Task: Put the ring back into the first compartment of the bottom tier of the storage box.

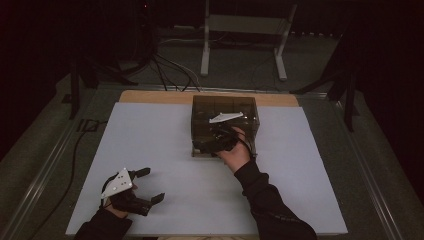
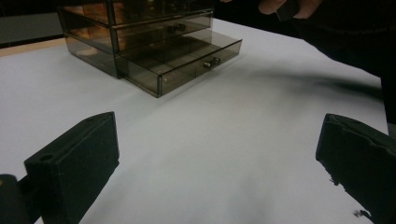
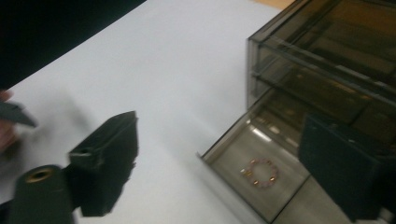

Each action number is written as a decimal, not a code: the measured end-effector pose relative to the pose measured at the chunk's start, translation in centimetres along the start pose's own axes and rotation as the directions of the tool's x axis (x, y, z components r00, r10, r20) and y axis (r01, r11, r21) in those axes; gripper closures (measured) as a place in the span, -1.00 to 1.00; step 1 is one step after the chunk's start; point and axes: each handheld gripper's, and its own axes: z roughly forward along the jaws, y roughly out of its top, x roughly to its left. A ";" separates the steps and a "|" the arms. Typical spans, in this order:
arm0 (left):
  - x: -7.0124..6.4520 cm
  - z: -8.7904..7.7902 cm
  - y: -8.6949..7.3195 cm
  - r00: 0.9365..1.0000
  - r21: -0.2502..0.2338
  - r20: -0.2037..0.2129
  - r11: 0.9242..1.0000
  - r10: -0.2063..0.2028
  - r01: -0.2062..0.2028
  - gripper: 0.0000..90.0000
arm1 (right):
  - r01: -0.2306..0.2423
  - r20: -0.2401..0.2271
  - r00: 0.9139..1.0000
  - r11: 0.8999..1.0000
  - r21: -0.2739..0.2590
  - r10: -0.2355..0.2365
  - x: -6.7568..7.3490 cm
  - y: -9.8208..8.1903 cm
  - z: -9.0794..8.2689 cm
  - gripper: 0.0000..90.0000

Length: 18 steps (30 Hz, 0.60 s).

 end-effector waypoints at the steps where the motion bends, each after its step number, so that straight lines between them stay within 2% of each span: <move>1: 0.0 0.0 0.0 1.000 -0.002 -0.001 1.000 -0.001 0.001 -0.99 | 0.012 0.001 1.000 1.000 0.004 -0.012 0.0 0.0 -0.1 -0.79; 8: 0.1 0.0 0.1 1.000 0.001 -0.005 1.000 0.003 -0.003 -0.99 | 0.053 -0.019 0.998 0.998 0.037 -0.052 0.0 -0.3 -0.3 -1.00; 11: 0.1 0.0 0.1 1.000 0.003 -0.006 1.000 0.002 -0.002 -0.99 | 0.056 -0.019 0.998 0.997 0.045 -0.055 0.0 -0.3 -0.4 -1.00; 15: 0.1 0.0 0.0 1.000 -0.003 -0.009 1.000 -0.004 0.004 -0.99 | 0.097 -0.014 0.995 0.993 0.064 -0.096 -0.2 -0.4 -0.4 -1.00; 18: 0.1 -0.1 0.0 1.000 -0.001 -0.008 1.000 -0.003 0.003 -0.99 | 0.093 -0.026 0.995 0.994 0.056 -0.092 -0.4 -0.5 -0.5 -1.00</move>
